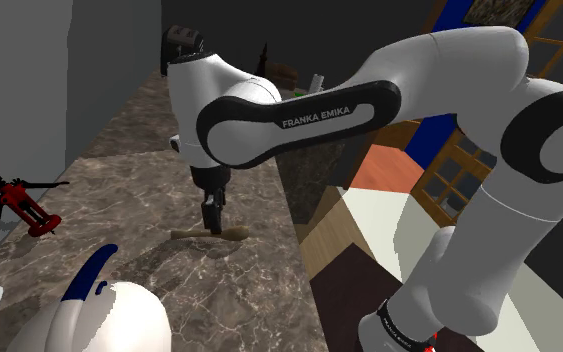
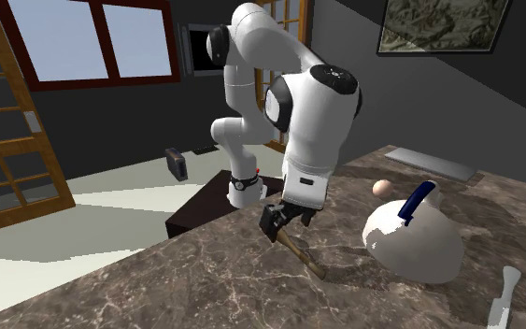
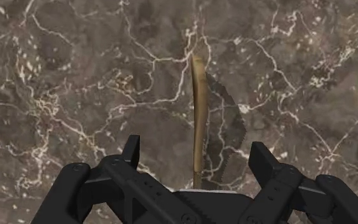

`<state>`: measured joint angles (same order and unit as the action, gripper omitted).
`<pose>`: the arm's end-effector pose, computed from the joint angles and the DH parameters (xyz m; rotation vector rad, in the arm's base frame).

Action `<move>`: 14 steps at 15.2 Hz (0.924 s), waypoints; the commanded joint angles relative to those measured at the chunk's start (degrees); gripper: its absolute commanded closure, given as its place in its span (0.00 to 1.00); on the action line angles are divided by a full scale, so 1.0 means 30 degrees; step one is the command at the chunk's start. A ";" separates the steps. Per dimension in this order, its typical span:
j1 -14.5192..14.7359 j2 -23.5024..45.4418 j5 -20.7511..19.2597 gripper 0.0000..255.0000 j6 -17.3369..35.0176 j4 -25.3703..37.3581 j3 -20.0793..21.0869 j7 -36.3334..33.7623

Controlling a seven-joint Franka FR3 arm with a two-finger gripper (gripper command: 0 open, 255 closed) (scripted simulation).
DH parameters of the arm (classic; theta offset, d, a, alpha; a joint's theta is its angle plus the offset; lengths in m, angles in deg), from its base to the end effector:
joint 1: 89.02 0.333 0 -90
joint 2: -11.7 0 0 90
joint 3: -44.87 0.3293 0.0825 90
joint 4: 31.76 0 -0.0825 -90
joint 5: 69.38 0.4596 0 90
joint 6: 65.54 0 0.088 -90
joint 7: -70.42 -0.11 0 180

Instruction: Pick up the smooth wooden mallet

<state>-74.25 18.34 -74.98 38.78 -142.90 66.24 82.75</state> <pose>0.5117 0.3588 0.3868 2.7391 1.2953 -0.3211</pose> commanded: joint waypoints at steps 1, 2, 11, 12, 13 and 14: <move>0.0244 0.0778 -0.0165 0.00 -0.0032 0.0400 0.0181 0.0021; 0.0251 0.0873 -0.0206 0.00 0.0202 0.0252 0.0172 -0.0016; 0.0304 0.1536 -0.0509 1.00 0.1692 -0.0639 0.0116 -0.0286; 0.0300 0.1530 -0.0508 1.00 0.1689 -0.0640 0.0114 -0.0279; 0.0302 0.1538 -0.0511 1.00 0.1690 -0.0635 0.0114 -0.0283; 0.0293 0.1524 -0.0509 1.00 0.1702 -0.0658 0.0109 -0.0269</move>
<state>-73.45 22.78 -76.61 43.90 -144.66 66.46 81.94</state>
